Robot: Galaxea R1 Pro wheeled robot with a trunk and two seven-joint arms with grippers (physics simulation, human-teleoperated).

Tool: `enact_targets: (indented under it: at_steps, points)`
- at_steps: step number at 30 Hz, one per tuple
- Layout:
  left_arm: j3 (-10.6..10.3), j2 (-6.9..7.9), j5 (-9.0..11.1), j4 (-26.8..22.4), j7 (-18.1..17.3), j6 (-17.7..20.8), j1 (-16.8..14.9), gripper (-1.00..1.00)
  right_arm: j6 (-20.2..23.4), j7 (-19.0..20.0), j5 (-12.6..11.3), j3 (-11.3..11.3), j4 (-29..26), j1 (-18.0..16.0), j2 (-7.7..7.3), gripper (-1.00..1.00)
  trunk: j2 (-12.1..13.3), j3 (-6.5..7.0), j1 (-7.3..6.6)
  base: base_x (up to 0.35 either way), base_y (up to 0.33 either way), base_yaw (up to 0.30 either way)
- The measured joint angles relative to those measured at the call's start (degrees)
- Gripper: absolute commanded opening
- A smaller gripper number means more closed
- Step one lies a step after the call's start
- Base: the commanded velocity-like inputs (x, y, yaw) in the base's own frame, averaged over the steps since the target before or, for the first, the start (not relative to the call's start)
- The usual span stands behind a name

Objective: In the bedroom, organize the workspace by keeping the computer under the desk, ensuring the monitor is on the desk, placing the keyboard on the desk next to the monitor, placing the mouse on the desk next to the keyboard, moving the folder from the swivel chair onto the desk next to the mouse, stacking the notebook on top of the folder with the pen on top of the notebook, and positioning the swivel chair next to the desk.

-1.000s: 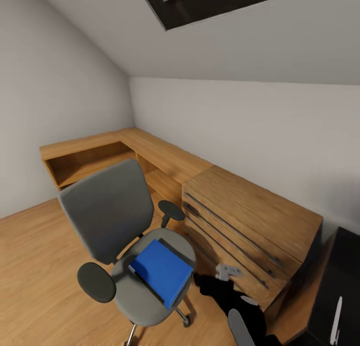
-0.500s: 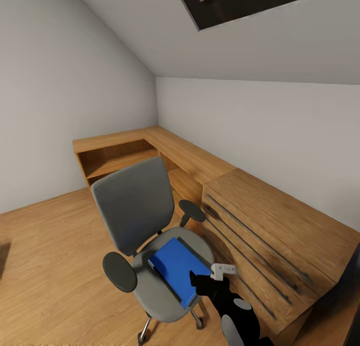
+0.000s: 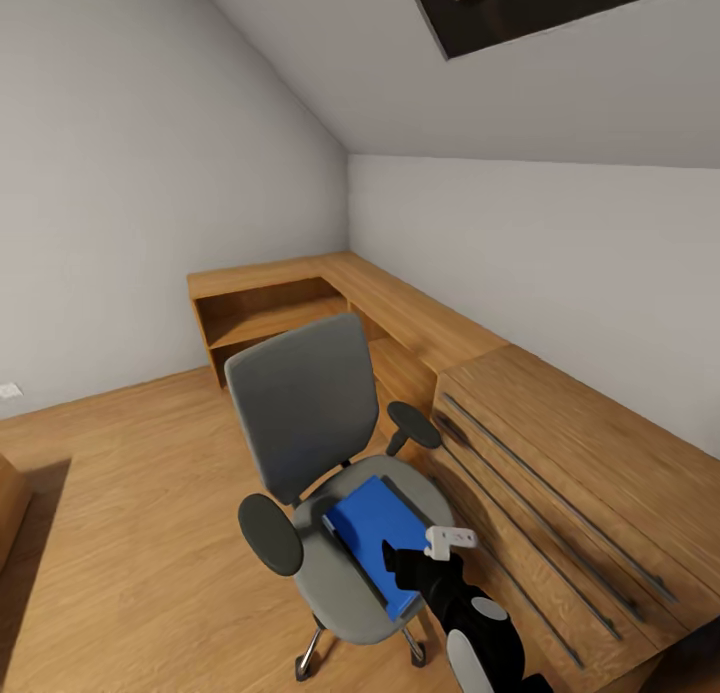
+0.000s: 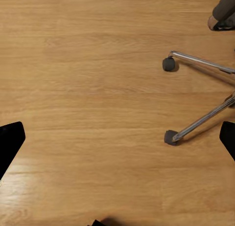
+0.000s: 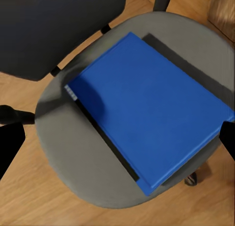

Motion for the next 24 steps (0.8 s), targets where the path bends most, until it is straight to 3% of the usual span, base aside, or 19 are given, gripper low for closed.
enact_targets:
  at_steps: [2,5,7,9,10,12,14,15,16,19,24]
  points:
    - [0.5,0.12,0.0,-0.3,0.0,0.3,0.0,1.0,0.0,0.2,0.0,0.1,0.1,0.0,-0.07,1.0,0.0,0.0,0.0,0.0,0.0,0.01]
    - [3.5,0.2,0.2,-3.7,0.0,2.7,-0.2,1.0,-0.2,0.3,0.0,0.0,1.0,-0.1,0.14,1.0,0.0,0.0,0.0,0.0,0.0,0.004]
    - [5.2,0.22,0.3,-8.0,0.0,7.8,-0.4,1.0,-0.4,0.3,0.0,-0.1,2.2,-1.1,0.36,1.0,0.0,0.0,0.0,0.0,0.0,0.002]
    - [6.7,0.23,0.7,-14.3,0.1,17.6,-1.1,1.0,-0.5,0.3,0.0,0.0,4.1,-5.4,0.5,1.0,0.0,0.01,0.0,0.0,0.0,0.0]
    - [7.1,0.22,0.7,-16.6,0.2,22.8,-2.8,1.0,-0.6,0.3,0.0,0.0,6.4,-8.6,0.55,1.0,0.0,0.02,0.0,0.0,0.0,0.0]
    - [8.3,0.1,1.4,-18.9,0.8,30.7,-9.5,1.0,-0.6,0.3,-0.2,-0.1,14.2,-15.9,0.6,1.0,0.0,0.02,0.0,0.0,0.0,0.0]
    - [11.1,0.03,4.7,-19.8,1.8,37.4,-15.1,1.0,-0.7,0.3,-0.3,-0.1,21.9,-22.7,0.54,1.0,0.0,0.02,0.0,0.0,0.0,0.0]
    - [11.8,0.03,6.1,-20.0,2.0,39.2,-16.3,1.0,-0.7,0.3,-0.4,-0.2,23.5,-24.3,0.53,1.0,0.0,0.01,0.0,0.0,0.0,0.0]
    - [12.9,0.06,8.6,-20.1,2.2,42.1,-18.0,1.0,-0.7,0.3,-0.4,-0.2,26.1,-26.5,0.51,1.0,0.0,0.01,0.0,0.0,0.0,0.0]
    - [14.2,0.2,12.8,-20.4,2.5,45.8,-19.9,1.0,-1.5,0.3,-0.5,-0.9,29.2,-29.0,0.43,1.0,0.0,0.01,0.0,0.0,0.0,0.0]
    - [15.6,0.05,15.3,-20.4,2.6,47.5,-20.9,1.0,-4.6,0.3,-0.8,-1.9,30.8,-30.2,0.17,1.0,0.0,0.01,0.0,0.0,0.0,0.0]
